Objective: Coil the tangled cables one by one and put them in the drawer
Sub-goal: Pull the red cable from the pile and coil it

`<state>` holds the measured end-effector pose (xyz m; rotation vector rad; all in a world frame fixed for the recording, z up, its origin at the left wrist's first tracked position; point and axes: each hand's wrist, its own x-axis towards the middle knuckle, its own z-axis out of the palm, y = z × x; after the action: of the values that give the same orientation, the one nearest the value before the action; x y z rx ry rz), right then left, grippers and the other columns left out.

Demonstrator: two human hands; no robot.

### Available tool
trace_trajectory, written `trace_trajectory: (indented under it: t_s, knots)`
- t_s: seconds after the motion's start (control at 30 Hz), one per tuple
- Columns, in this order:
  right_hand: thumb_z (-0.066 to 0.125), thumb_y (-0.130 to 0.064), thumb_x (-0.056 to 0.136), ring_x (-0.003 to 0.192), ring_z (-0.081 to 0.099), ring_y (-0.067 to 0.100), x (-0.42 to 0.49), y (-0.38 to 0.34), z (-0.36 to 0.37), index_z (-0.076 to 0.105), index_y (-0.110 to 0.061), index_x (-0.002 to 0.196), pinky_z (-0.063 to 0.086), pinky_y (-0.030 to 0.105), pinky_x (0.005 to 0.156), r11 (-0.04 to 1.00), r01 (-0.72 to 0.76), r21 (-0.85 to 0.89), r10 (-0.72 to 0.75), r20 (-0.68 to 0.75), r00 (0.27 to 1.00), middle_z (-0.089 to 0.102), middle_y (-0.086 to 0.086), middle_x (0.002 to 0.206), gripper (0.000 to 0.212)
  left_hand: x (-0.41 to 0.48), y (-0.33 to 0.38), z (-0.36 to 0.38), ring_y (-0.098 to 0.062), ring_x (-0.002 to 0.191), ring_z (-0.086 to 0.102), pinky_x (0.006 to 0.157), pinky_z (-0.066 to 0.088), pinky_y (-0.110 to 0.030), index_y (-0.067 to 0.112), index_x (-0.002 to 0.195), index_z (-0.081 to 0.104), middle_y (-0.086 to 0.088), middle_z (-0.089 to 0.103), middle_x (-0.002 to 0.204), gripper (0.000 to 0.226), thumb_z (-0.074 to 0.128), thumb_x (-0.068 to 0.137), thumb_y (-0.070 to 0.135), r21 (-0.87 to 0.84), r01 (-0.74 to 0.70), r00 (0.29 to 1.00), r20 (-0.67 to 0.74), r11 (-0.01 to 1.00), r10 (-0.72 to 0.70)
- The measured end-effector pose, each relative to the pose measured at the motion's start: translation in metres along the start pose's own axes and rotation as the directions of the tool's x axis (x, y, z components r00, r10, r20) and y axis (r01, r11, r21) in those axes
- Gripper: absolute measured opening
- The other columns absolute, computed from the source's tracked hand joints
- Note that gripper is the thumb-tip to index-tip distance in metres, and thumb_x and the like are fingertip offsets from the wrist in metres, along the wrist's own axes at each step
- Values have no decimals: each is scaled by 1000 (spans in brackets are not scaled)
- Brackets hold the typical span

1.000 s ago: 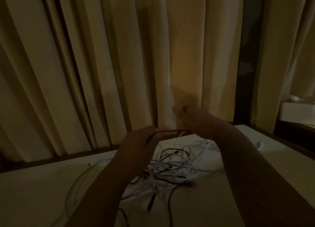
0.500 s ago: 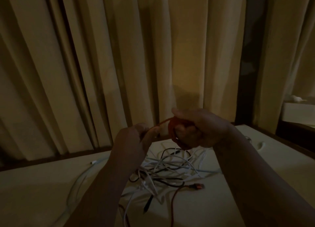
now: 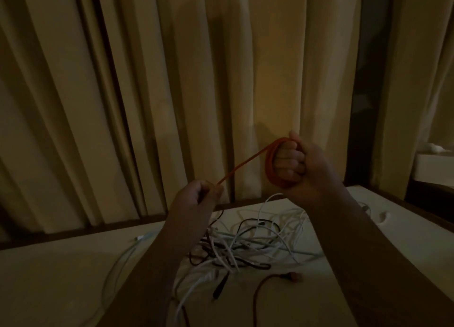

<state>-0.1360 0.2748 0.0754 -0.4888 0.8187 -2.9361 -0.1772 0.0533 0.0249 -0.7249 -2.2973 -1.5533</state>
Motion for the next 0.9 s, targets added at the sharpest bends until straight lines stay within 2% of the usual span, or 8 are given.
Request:
trace_trajectory:
  t_s: [0.1,0.27,0.4,0.5,0.57,0.63,0.77,0.9]
  knots:
    - [36,-40,105,31,29,4,3,1,-7,44,-22,69,25,19,27,1000,20,11,-19,-64,998,33,-11,43,42,1,-4,-4,-16,56,49,55,44,-35,14,92,67,1,51,60,18,55,101,25,-236,104,994,57,966,-93]
    - [36,-38,106,34,25,3,1,-4,-6,45,-21,69,20,19,30,990,105,-98,-119,-159,980,30,-12,47,41,4,-2,-3,-14,66,61,60,51,-28,21,97,72,1,66,72,22,52,100,13,-86,22,1000,-2,996,-22]
    - [36,-37,105,35,22,5,-3,-13,-4,44,-21,66,21,20,30,975,161,-152,-190,-199,961,28,-12,47,43,2,3,-6,-13,62,63,70,58,-40,24,93,72,-8,75,81,30,48,102,10,-133,25,995,-93,991,-38]
    - [36,-36,105,36,21,6,-7,-19,-5,44,-21,64,20,20,31,972,171,-160,-204,-224,953,27,-12,47,45,5,10,-9,-13,51,55,53,52,-30,13,96,70,-6,76,80,27,45,103,5,-376,125,978,-111,918,-179]
    - [37,-36,105,34,22,6,-7,-18,-4,45,-21,63,20,20,30,979,165,-121,-188,-214,958,27,-12,46,45,7,9,-9,-11,42,41,41,37,-25,7,101,67,-8,73,78,23,44,104,5,-524,218,951,-75,823,-300]
    - [38,-36,105,32,23,7,-5,-17,-2,45,-21,62,21,19,30,983,167,-75,-179,-195,964,28,-12,45,45,10,2,-10,-8,37,29,37,23,-20,7,102,68,-8,68,77,23,44,105,8,-507,295,926,-58,810,-373]
    - [39,-32,103,30,29,8,-9,-26,-2,48,-20,57,22,18,28,978,183,100,-175,-83,981,32,-11,42,48,13,-12,-11,-14,44,26,44,19,-23,7,96,70,-12,53,72,26,46,104,13,-415,366,897,-82,833,-435]
    - [37,-41,105,32,31,7,-10,-31,-7,50,-18,61,24,18,31,957,231,173,-231,-24,973,35,-10,44,52,10,-13,-6,-11,39,33,47,25,-27,12,88,69,-3,58,60,28,46,104,12,-170,319,943,-43,933,-330]
